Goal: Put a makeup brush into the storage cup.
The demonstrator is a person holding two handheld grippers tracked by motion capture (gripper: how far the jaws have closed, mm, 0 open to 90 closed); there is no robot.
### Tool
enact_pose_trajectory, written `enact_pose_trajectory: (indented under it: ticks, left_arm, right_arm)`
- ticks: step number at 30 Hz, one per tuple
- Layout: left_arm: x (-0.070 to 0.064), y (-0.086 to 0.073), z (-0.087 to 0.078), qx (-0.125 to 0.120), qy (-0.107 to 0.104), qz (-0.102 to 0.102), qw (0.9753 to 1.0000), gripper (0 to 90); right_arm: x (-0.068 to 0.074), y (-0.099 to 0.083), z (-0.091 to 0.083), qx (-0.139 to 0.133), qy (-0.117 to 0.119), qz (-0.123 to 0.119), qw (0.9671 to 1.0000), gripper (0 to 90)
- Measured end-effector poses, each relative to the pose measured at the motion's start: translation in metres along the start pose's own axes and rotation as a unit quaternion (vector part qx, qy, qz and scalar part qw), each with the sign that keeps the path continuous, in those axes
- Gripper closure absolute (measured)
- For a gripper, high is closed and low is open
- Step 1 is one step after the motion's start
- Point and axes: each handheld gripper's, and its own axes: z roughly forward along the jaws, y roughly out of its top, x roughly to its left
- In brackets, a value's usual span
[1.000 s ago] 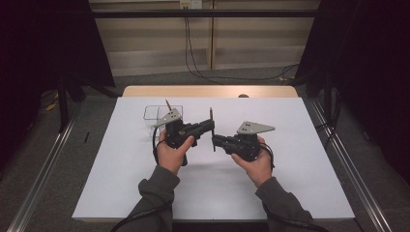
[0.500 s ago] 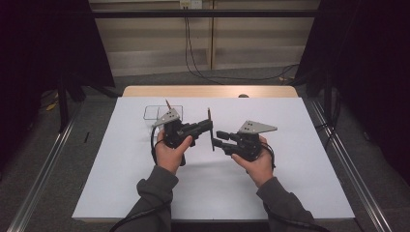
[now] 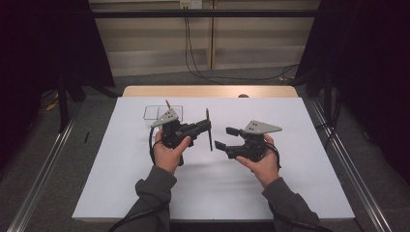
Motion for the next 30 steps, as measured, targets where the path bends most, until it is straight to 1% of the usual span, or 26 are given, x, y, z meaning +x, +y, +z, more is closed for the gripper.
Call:
enact_pose_trajectory:
  ticks: [1, 2, 3, 5, 7, 8, 9, 12, 15, 16, 17, 20, 25, 27, 30]
  left_arm:
    - [0.000, 0.000, 0.000, -0.003, 0.000, -0.001, 1.0000, 83.6]
    - [0.001, 0.000, -0.001, 0.000, 0.001, 0.004, 1.0000, 83.6]
    - [0.001, 0.000, -0.002, 0.000, 0.001, 0.004, 1.0000, 83.6]
    - [0.001, 0.000, -0.003, -0.003, 0.004, -0.001, 1.0000, 83.6]
    - [0.002, 0.000, -0.004, 0.000, 0.004, 0.005, 1.0000, 83.6]
    - [0.002, 0.000, -0.004, 0.000, 0.005, 0.004, 1.0000, 83.6]
    - [0.001, 0.000, -0.005, -0.002, 0.006, 0.003, 1.0000, 83.6]
    - [0.001, 0.000, -0.005, -0.001, 0.005, 0.005, 1.0000, 83.6]
    - [0.001, -0.001, -0.006, -0.001, 0.006, 0.005, 1.0000, 83.5]
    - [0.001, -0.001, -0.006, 0.000, 0.007, 0.006, 1.0000, 83.5]
    - [0.002, -0.001, -0.007, 0.001, 0.006, 0.007, 1.0000, 83.5]
    - [0.002, 0.000, -0.009, 0.001, 0.005, 0.008, 1.0000, 83.5]
    - [0.001, 0.000, -0.011, -0.002, 0.008, 0.008, 0.9999, 83.5]
    - [0.002, 0.000, -0.012, 0.002, 0.008, 0.015, 0.9999, 83.5]
    - [0.000, 0.001, -0.012, 0.001, 0.010, 0.015, 0.9998, 83.5]
  right_arm:
    - [-0.001, 0.000, -0.001, 0.001, -0.004, -0.003, 1.0000, 22.9]
    - [-0.001, 0.000, -0.002, 0.000, -0.005, -0.004, 1.0000, 21.5]
    - [-0.002, -0.001, -0.003, 0.000, -0.006, -0.004, 1.0000, 19.9]
    - [-0.003, -0.002, -0.004, -0.001, -0.013, -0.007, 0.9999, 17.8]
    - [-0.005, -0.003, -0.006, 0.004, -0.015, -0.007, 0.9999, 16.3]
    - [-0.006, -0.004, -0.007, 0.004, -0.016, -0.008, 0.9998, 15.3]
    - [-0.007, -0.004, -0.007, 0.004, -0.020, -0.009, 0.9997, 15.0]
    - [-0.010, -0.006, -0.010, 0.008, -0.021, -0.010, 0.9997, 14.1]
    - [-0.012, -0.007, -0.012, 0.014, -0.019, -0.003, 0.9997, 14.3]
    - [-0.012, -0.007, -0.014, 0.026, -0.024, 0.010, 0.9993, 14.5]
    - [-0.014, -0.007, -0.014, 0.041, -0.022, 0.017, 0.9988, 13.8]
    - [-0.016, -0.009, -0.018, 0.045, -0.030, 0.005, 0.9985, 14.5]
    - [-0.021, -0.010, -0.025, 0.046, -0.034, 0.009, 0.9983, 13.7]
    - [-0.022, -0.011, -0.027, 0.045, -0.036, 0.009, 0.9983, 12.9]
    - [-0.023, -0.011, -0.031, 0.050, -0.037, 0.009, 0.9981, 10.9]
